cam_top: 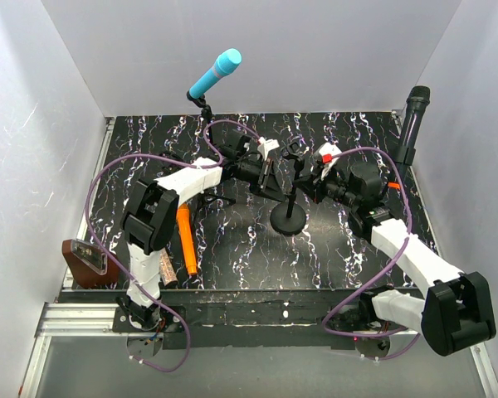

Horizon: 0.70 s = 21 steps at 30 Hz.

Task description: Remove the microphone from the stand

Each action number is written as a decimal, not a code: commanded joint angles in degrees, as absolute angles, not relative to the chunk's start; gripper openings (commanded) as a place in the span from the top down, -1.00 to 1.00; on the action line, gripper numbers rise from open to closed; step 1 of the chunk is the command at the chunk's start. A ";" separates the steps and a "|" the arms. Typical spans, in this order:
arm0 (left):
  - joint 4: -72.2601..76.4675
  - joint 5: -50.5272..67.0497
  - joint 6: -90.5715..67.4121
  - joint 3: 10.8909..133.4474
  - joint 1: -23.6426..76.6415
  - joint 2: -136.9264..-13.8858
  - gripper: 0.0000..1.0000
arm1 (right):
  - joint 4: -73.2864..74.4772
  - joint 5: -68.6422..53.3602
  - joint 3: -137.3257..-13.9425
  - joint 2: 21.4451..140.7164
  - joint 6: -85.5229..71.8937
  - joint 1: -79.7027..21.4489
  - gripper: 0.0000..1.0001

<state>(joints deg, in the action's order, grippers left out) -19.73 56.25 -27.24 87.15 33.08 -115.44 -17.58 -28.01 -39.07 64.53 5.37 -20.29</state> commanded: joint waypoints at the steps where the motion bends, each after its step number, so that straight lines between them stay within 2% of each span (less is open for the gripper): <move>1: -19.78 63.45 -31.11 88.95 32.52 -114.08 0.90 | -13.10 -28.48 -40.34 66.09 6.50 -20.13 0.97; 4: -21.35 61.71 -29.63 89.47 32.34 -113.38 0.39 | -12.92 -28.39 -40.43 66.01 6.24 -20.21 0.97; 5: -22.05 60.48 -28.66 90.17 32.17 -113.12 0.07 | -12.92 -28.39 -40.43 65.92 6.24 -20.21 0.97; 6: -22.93 59.16 -27.52 90.70 31.99 -112.77 -0.15 | -12.92 -28.39 -40.34 65.92 6.15 -20.21 0.97; 8: -23.38 57.22 -26.02 90.36 31.82 -111.89 -0.34 | -12.92 -27.78 -40.34 66.09 5.63 -20.21 0.97; 12: -20.40 56.34 -24.44 87.10 31.99 -108.38 -0.51 | -11.26 -28.30 -40.96 65.92 5.71 -20.13 0.97; 14: -21.35 54.94 -21.64 87.36 31.99 -106.97 -0.53 | -9.24 -29.09 -41.57 65.39 6.94 -20.13 0.78; 17: -26.70 52.66 -14.96 89.12 31.99 -106.00 -0.79 | -4.41 -29.09 -42.71 64.08 9.05 -20.13 0.15; 20: -29.61 50.46 -8.89 89.39 31.99 -104.95 -0.96 | 2.35 -29.70 -44.99 62.15 11.06 -20.04 -0.11; 21: -29.88 49.93 -7.31 89.04 31.99 -104.51 -0.96 | 4.55 -30.14 -45.52 61.44 11.68 -20.04 -0.19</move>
